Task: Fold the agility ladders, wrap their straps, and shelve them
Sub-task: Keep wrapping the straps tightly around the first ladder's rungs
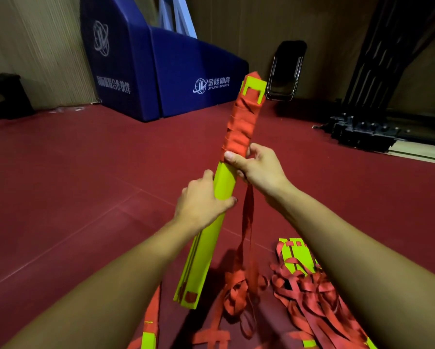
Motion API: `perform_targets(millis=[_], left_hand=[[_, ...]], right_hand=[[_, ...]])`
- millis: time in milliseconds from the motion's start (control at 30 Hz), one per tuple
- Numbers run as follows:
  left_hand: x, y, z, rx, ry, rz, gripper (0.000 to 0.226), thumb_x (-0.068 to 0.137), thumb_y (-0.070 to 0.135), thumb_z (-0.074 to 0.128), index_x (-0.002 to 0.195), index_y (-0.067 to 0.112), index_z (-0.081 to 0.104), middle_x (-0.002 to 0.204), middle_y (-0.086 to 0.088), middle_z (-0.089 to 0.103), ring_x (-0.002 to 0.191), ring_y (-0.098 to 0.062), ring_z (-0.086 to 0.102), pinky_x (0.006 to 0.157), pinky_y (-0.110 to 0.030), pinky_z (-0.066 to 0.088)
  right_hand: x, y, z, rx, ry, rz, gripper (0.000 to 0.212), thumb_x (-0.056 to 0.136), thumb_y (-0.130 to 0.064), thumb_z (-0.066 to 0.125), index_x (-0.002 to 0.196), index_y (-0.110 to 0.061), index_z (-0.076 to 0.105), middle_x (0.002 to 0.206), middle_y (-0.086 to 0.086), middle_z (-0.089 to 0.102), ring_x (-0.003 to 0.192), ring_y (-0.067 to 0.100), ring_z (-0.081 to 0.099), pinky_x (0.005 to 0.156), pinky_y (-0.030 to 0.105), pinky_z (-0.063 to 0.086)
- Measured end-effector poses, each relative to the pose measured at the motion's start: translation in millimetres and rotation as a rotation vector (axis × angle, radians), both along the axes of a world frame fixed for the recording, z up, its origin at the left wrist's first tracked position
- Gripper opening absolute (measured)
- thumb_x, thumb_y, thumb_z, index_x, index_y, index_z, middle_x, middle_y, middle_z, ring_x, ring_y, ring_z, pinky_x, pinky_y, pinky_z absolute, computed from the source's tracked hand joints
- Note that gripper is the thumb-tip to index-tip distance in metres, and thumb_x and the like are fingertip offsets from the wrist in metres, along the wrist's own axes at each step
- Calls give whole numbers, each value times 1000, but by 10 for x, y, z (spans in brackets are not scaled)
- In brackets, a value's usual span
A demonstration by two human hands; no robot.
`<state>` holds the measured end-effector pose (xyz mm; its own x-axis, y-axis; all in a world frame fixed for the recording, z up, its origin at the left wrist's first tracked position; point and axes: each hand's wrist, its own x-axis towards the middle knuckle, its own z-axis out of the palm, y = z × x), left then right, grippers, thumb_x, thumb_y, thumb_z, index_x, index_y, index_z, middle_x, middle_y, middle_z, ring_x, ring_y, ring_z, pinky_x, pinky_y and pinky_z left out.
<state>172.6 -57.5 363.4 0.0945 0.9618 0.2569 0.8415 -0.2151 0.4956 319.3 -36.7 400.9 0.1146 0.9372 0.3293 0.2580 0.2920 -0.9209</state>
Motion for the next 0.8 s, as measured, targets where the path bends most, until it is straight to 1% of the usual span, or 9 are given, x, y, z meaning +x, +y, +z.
perform_targets(millis=[67, 133, 267, 333, 400, 533, 600, 700, 800], left_hand=[[46, -8, -5, 51, 71, 18, 52, 78, 58, 70, 106, 16, 56, 106, -15, 69, 106, -43, 62, 83, -43, 49], [52, 32, 14, 51, 35, 24, 45, 80, 52, 69, 107, 16, 60, 107, -17, 69, 106, -44, 61, 82, -42, 48], [-14, 103, 35, -17, -107, -21, 49, 85, 41, 72, 116, 11, 50, 111, -20, 67, 109, -45, 60, 86, -44, 50], [-80, 131, 31, -60, -171, -79, 46, 83, 39, 74, 115, 13, 52, 108, -13, 69, 105, -38, 64, 84, -41, 52], [-136, 136, 15, -119, -241, -199, 43, 76, 41, 74, 112, 22, 63, 103, -1, 74, 99, -27, 69, 82, -39, 55], [-221, 227, -95, -160, -390, -349, 52, 68, 48, 68, 118, 36, 62, 98, 7, 74, 88, -19, 71, 85, -50, 57], [-206, 192, -68, -144, -346, -350, 52, 72, 46, 69, 122, 44, 55, 88, 8, 70, 75, -14, 63, 79, -42, 57], [-160, 121, -60, -107, -138, -295, 63, 68, 54, 75, 125, 45, 47, 87, 6, 66, 79, -20, 60, 78, -34, 51], [-124, 125, -69, -84, -76, -221, 43, 63, 58, 70, 101, 45, 53, 82, 4, 69, 85, -28, 67, 80, -37, 54]], right_hand=[[-11, 24, -38, 5, -41, -66, 32, 82, -30, 79, 80, -8, 57, 53, -1, 58, 44, 9, 47, 51, 27, 37], [-23, 33, -33, 16, -76, -96, 34, 82, -34, 78, 78, -11, 53, 52, 0, 61, 45, 11, 49, 54, 29, 39], [15, -7, 43, -21, -244, 56, 26, 93, -30, 66, 74, -19, 53, 54, -4, 61, 45, 6, 49, 59, 29, 40], [40, -76, 84, -63, -264, 186, 26, 98, -23, 60, 73, -17, 56, 56, -2, 59, 47, 8, 48, 57, 25, 41], [74, -109, 95, -72, -282, 255, 28, 99, -19, 58, 72, -12, 58, 57, -3, 58, 49, 8, 47, 55, 21, 40], [90, -84, 62, -16, -382, 174, 32, 98, -27, 59, 75, -6, 60, 55, -5, 59, 48, 8, 49, 57, 27, 40], [57, -64, 48, 15, -421, 88, 41, 97, -32, 60, 68, -3, 60, 51, -6, 59, 45, 6, 48, 57, 27, 39], [-19, -62, 44, 42, -492, -32, 49, 95, -38, 60, 53, -15, 53, 44, -8, 56, 42, 2, 49, 54, 26, 38], [-65, -65, 27, 48, -511, -93, 49, 93, -42, 61, 51, -19, 53, 45, -6, 57, 47, 4, 53, 57, 30, 42]])
